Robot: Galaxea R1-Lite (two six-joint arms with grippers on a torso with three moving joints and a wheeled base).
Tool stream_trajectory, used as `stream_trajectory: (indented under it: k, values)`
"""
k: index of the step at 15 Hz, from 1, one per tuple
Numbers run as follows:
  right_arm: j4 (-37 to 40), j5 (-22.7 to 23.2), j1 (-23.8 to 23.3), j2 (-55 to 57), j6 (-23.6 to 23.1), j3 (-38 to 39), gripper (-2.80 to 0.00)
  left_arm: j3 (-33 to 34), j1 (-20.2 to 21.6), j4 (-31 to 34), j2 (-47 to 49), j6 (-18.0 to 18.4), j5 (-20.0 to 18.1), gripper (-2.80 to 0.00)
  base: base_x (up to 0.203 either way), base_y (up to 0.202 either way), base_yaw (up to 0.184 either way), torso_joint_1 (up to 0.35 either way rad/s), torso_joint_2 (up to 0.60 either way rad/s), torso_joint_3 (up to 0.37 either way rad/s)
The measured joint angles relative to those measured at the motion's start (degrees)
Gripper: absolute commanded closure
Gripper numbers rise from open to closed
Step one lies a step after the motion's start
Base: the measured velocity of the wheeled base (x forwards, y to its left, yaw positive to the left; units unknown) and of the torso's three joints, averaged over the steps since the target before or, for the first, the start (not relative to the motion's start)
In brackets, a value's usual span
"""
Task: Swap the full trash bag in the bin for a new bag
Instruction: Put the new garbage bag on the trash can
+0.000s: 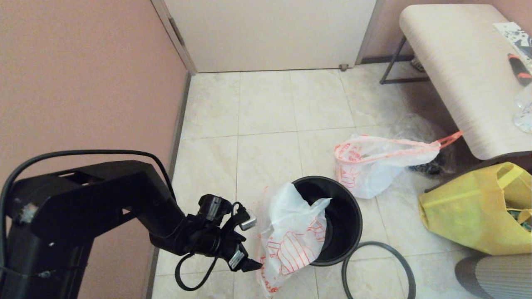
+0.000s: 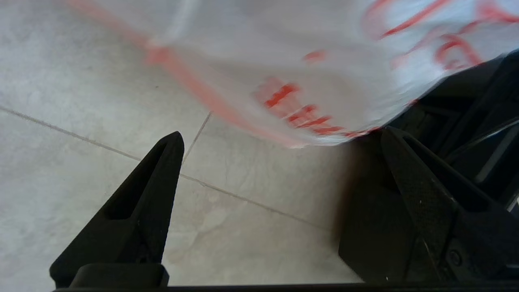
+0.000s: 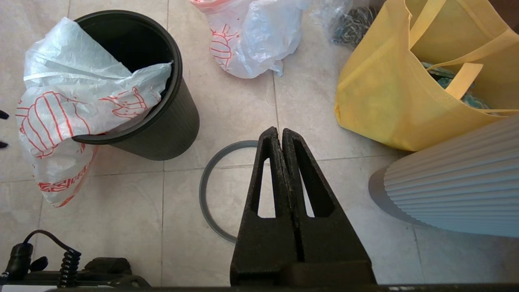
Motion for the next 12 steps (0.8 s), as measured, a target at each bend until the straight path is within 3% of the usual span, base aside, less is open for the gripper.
stream_trajectory:
  k: [5,12]
  values:
    - [0.0,0.0,0.0,0.0,0.0,0.0,0.0,4.0,-7.5,-1.7,-1.3,-3.0,10.8,-2.8,0.0,0.0,0.0,0.0,0.0,0.0]
    - [0.0,0.0,0.0,0.0,0.0,0.0,0.0,8.6,-15.3,-18.1,1.6,-3.1,20.5,-2.8,0.0,0.0,0.0,0.0,0.0,0.0]
